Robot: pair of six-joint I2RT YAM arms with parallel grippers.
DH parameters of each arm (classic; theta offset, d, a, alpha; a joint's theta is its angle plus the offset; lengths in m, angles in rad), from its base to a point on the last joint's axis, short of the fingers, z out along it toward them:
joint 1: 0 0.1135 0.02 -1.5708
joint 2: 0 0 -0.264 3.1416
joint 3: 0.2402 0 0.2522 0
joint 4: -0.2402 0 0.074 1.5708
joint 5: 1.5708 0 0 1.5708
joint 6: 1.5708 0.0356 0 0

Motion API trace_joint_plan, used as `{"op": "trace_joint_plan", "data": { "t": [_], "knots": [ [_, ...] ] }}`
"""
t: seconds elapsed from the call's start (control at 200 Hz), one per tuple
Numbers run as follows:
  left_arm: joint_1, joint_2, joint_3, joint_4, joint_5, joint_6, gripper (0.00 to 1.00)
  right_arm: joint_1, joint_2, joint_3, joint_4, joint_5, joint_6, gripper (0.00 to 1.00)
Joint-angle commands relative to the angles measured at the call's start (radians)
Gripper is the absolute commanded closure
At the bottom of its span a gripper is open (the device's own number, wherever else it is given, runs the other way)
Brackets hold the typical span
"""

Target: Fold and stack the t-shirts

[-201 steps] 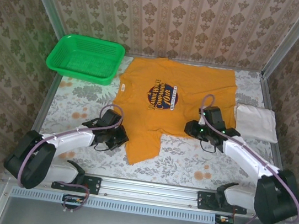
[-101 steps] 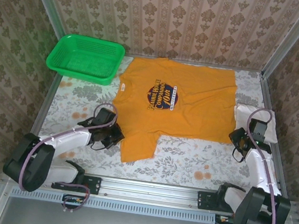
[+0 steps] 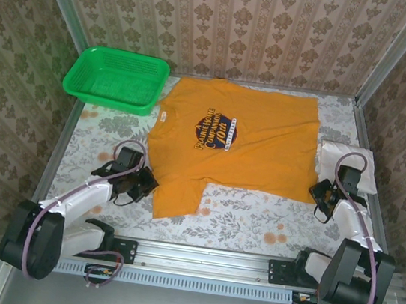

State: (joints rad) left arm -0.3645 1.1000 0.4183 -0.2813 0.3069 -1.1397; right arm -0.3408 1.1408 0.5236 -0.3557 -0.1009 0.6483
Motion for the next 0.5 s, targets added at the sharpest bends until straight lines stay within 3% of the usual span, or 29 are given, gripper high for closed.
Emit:
{"op": "trace_joint_plan", "data": {
  "t": [0.0, 0.285, 0.495],
  "knots": [
    [0.006, 0.010, 0.004, -0.031, 0.020, 0.031, 1.00, -0.005, -0.030, -0.031, -0.034, -0.020, 0.035, 0.64],
    [0.007, 0.051, 0.007, 0.009, 0.039, 0.036, 1.00, -0.004, 0.016, -0.047, -0.004, -0.059, 0.032, 0.63],
    [0.007, 0.066, 0.011, 0.030, 0.049, 0.032, 1.00, -0.004, 0.075, -0.041, 0.039, -0.063, 0.027, 0.70]
  ]
}}
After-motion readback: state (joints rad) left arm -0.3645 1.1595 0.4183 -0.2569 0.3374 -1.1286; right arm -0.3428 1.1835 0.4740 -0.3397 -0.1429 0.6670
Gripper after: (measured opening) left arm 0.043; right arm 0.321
